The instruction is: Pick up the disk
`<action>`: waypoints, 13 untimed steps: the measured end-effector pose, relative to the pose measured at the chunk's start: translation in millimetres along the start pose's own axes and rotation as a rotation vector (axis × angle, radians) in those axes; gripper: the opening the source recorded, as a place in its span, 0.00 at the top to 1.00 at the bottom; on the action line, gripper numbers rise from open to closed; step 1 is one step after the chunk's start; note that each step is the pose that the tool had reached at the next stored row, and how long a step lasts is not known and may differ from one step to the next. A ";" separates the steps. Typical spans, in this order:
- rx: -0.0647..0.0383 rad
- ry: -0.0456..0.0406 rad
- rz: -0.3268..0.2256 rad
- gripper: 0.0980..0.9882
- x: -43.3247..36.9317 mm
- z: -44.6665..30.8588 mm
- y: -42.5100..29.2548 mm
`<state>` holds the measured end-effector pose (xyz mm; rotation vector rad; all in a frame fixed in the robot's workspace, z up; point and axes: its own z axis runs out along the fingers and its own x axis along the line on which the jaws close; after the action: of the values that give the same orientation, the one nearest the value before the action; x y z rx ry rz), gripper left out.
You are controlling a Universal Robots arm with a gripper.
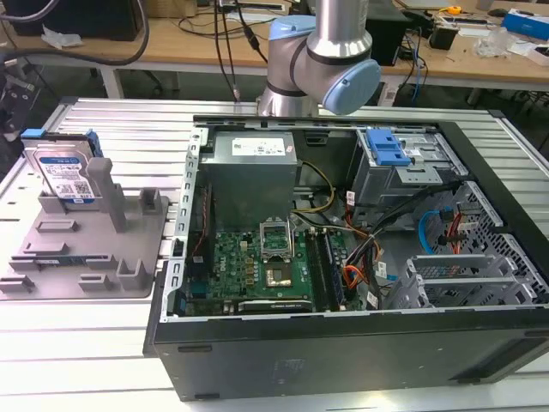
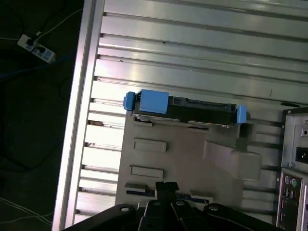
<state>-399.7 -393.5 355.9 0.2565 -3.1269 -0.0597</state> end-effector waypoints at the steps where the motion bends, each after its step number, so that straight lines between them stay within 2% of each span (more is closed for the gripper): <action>1: 0.000 0.0017 -0.043 0.99 0.0 0.2 0.0; 5: 0.000 0.0071 -0.188 0.99 0.0 0.5 0.0; 7: 0.000 0.0086 -0.224 0.99 0.0 0.5 0.0; 9: 0.000 0.0126 -0.330 0.99 0.0 0.7 0.0; 13: 0.000 0.0163 -0.426 0.99 0.0 1.0 0.0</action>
<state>-399.7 -393.5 354.9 0.9097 -2.9943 -0.0570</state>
